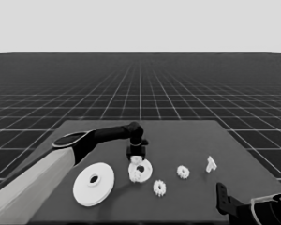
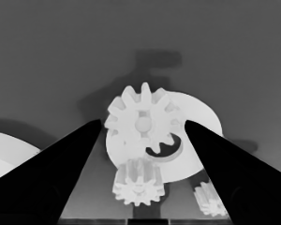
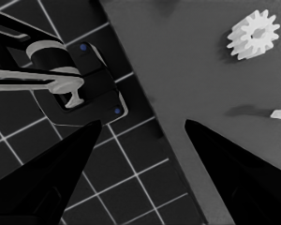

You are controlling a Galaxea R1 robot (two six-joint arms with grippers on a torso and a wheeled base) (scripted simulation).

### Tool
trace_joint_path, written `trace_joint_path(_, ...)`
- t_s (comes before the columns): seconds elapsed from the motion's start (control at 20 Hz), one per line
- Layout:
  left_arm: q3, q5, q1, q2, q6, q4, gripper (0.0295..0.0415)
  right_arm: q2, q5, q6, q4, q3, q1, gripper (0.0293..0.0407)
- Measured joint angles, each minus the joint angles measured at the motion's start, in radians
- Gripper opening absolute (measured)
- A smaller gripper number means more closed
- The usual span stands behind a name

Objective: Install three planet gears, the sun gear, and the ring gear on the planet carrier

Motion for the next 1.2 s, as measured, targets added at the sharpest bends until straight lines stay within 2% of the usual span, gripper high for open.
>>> trace_joint_path(0.1,0.000,0.000,0.000,0.000,0.000,0.000,0.0385,0.000,0.000,0.000,0.000,0.000,0.000,0.0385)
trace_joint_path(0.2,0.101,0.054,-0.089,-0.035,-0.055,-0.075,0.0385,0.000,0.000,0.000,0.000,0.000,0.000,0.0385)
trace_joint_path(0.3,0.119,0.068,-0.126,-0.039,-0.065,-0.106,0.0385,0.000,0.000,0.000,0.000,0.000,0.000,0.0385)
trace_joint_path(0.6,0.123,0.074,-0.142,-0.040,-0.067,-0.122,0.0385,0.000,0.000,0.000,0.000,0.000,0.000,0.0385)
trace_joint_path(0.65,0.585,-0.261,-0.219,-0.306,0.414,-0.055,0.0408,0.000,0.000,0.000,0.000,0.000,0.000,0.0385)
trace_joint_path(0.7,0.999,-0.467,-0.320,-0.693,0.841,-0.014,0.0414,0.000,0.000,0.000,0.000,0.000,0.000,0.0385)
trace_joint_path(0.75,1.241,-0.587,-0.381,-0.980,1.098,0.011,0.0400,0.000,0.000,0.000,0.000,0.000,0.000,0.0385)
trace_joint_path(0.85,1.473,-0.699,-0.434,-1.233,1.338,0.033,0.0388,0.000,0.000,0.000,0.000,0.000,0.000,0.0385)
trace_joint_path(1.1,1.587,-0.755,-0.460,-1.350,1.456,0.044,0.0385,0.000,0.000,0.000,0.000,0.000,0.000,0.0385)
trace_joint_path(1.15,1.590,-0.756,-0.461,-1.354,1.460,0.045,0.0385,0.252,-0.243,0.462,0.261,-0.190,0.259,0.0396)
trace_joint_path(1.2,1.592,-0.757,-0.461,-1.356,1.462,0.045,0.0385,0.432,-0.290,0.678,0.380,-0.420,0.335,0.0393)
